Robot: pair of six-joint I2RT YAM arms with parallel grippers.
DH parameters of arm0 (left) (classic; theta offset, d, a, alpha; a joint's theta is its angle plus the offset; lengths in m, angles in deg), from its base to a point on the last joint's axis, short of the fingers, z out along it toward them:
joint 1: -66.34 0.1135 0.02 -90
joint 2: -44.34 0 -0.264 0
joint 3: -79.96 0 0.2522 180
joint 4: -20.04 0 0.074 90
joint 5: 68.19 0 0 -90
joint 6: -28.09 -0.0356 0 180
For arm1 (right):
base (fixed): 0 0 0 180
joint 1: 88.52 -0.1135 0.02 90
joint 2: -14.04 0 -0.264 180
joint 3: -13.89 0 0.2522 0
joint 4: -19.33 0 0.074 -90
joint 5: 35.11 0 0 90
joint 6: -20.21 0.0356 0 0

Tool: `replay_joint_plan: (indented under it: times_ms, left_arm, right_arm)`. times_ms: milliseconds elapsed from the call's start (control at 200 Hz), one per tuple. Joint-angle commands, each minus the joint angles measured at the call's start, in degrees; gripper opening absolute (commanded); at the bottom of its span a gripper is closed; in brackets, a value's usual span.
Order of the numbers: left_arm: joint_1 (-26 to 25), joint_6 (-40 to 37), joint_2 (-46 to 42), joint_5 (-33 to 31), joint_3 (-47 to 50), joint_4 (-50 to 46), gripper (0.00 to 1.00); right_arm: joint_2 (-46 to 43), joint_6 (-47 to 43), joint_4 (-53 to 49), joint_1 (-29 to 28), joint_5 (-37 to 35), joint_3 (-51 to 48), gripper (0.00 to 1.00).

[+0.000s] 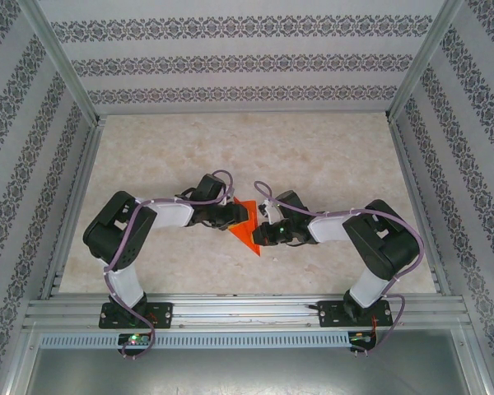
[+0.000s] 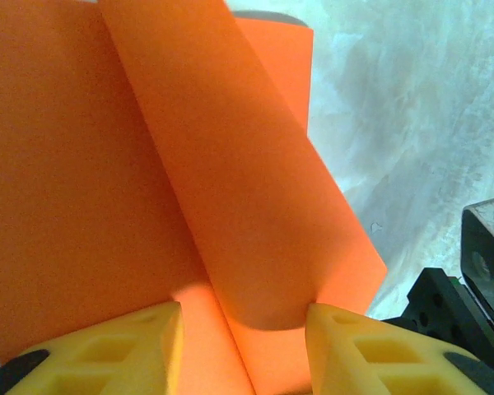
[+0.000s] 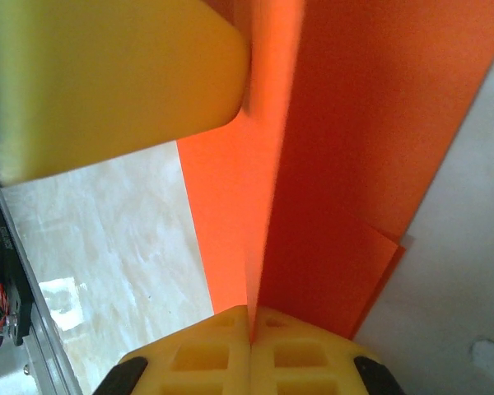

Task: Fold a paper plane with a square sheet of paper (fold left side to right side)
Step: Fourth fold the wing at the center of the table.

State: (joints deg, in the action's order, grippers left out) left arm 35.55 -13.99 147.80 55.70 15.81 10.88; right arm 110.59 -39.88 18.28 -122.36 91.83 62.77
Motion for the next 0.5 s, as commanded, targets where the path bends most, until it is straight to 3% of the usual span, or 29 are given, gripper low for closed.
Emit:
replay_joint_plan:
  times_ms: [0,295,495]
  left_arm:
    - [-0.88,-2.14,1.97,-2.73,-1.29,-4.93,0.44]
    - [-1.03,-3.37,3.34,-4.38,-2.28,-7.78,0.45]
    - [-1.14,-3.53,3.24,-4.82,-2.26,-8.03,0.45]
  right_arm:
    - [0.92,0.17,0.65,0.58,1.28,-0.26,0.03]
    - [-0.02,1.02,0.90,0.89,2.32,0.04,0.12]
    - [-3.06,2.05,1.08,1.45,3.13,0.04,0.24]
